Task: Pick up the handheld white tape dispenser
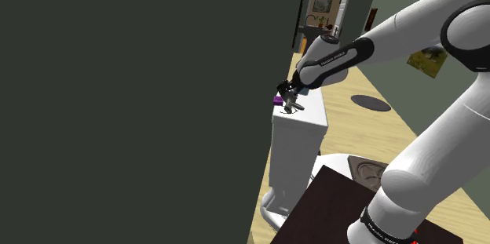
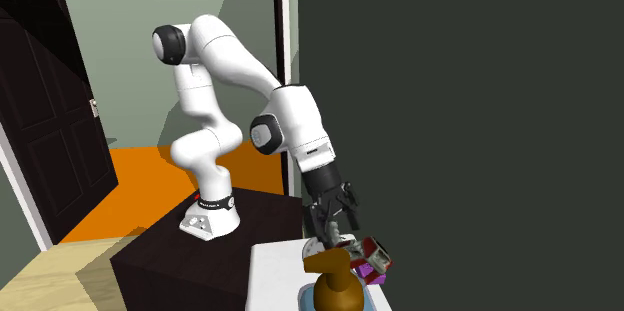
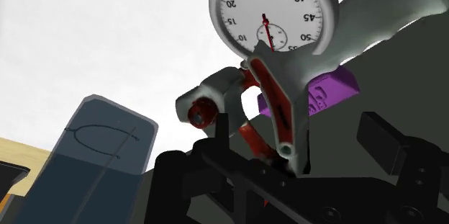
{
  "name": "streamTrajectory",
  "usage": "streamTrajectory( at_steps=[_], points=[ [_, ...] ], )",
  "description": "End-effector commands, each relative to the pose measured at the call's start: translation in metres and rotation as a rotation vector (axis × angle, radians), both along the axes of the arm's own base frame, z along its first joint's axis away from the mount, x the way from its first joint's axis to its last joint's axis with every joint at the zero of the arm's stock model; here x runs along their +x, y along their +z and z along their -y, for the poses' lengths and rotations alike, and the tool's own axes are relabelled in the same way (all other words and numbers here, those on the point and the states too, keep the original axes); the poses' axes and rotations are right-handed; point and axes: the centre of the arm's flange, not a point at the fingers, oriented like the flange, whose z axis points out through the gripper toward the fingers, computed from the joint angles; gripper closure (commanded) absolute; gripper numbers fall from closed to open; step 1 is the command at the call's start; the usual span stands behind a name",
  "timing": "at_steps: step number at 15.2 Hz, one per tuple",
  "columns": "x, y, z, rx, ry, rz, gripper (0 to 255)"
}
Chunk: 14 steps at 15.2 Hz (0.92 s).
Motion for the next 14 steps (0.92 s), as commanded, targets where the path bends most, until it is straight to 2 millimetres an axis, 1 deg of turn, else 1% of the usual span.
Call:
streamTrajectory(
  at_steps=[1,3,4,5,14],
  points=[
    [0.0002,-0.0109,0.0009,0.000,-0.001,0.001,0],
    [0.0002,-0.0192,0.0009,0.000,-0.001,0.001,0],
    [0.0002,-0.0192,0.0009,0.000,-0.001,0.001,0],
    [0.0005,-0.0184,-0.0002,0.000,0.000,0.001,255],
    [0.0002,-0.0192,0.0009,0.000,-0.001,0.001,255]
  ],
)
